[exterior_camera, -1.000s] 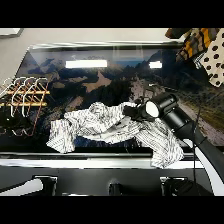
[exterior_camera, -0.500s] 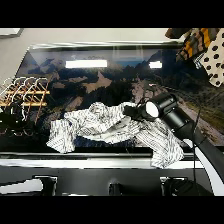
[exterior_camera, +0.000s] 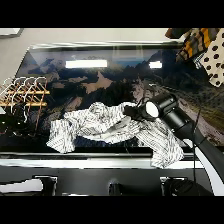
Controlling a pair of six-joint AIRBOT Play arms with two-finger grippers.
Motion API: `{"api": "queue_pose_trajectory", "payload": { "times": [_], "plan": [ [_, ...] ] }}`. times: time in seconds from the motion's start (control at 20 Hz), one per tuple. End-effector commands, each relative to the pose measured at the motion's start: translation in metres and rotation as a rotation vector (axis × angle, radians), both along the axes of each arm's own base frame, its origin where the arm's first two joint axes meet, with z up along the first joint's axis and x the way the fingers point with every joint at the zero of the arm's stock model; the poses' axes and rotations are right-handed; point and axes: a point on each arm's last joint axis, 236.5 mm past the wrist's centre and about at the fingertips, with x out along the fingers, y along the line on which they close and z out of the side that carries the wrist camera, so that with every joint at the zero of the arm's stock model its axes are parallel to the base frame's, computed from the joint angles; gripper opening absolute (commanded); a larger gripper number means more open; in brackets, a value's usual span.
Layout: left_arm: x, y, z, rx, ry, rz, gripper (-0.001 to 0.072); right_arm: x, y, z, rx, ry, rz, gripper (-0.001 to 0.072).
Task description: Fold the clothes and pants, and hang the long-sleeved shirts on hangers.
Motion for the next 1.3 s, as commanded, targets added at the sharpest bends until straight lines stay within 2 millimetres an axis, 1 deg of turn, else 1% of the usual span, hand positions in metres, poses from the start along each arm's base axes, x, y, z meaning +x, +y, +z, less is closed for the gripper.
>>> {"api": "queue_pose_trajectory", "payload": {
  "times": [0.0,0.1,0.25,0.35,0.45,0.65,0.8,0.85,0.9,1.0,1.15,1.25],
  "plan": [
    [0.0,-0.002,0.0,-0.004,0.002,-0.002,0.0112,0.0,0.0,0.0,0.001,0.001,0.0,0.0032],
    [0.0,-0.006,0.0,-0.008,0.008,-0.013,0.004,0.0,0.0,0.0,0.001,0.002,-0.001,0.0032],
    [0.004,-0.013,0.006,-0.012,0.001,-0.032,0.002,0.0,0.0,0.0,0.001,0.002,-0.001,0.0032],
    [0.015,-0.011,0.018,0.007,-0.037,-0.037,0.002,0.0,0.0,0.0,0.001,0.002,-0.001,0.0033],
    [0.03,-0.007,0.037,0.032,-0.094,-0.043,0.002,0.0,0.0,0.0,0.001,0.002,-0.001,0.0033],
    [0.062,-0.003,0.087,0.078,-0.24,-0.042,0.0019,0.0,0.0,0.0,0.002,0.001,0.0,0.0033],
    [0.081,-0.004,0.127,0.105,-0.346,-0.039,0.0019,0.0,0.0,0.0,0.001,0.001,-0.003,0.0032],
    [0.087,-0.008,0.142,0.115,-0.382,-0.052,0.0019,0.002,-0.002,0.0,-0.007,-0.004,-0.002,0.0032],
    [0.091,-0.014,0.156,0.125,-0.41,-0.07,0.0019,0.004,-0.006,0.001,-0.025,-0.016,-0.002,0.0032],
    [0.091,-0.038,0.177,0.124,-0.431,-0.154,0.0018,0.007,-0.018,0.0,-0.049,-0.014,-0.038,0.0032],
    [0.074,-0.083,0.186,0.12,-0.384,-0.348,0.0016,0.011,-0.044,-0.003,-0.035,0.035,-0.146,0.0032],
    [0.068,-0.109,0.191,0.14,-0.377,-0.481,0.0016,0.017,-0.053,-0.003,0.001,0.048,-0.183,0.0032]
  ]
}}
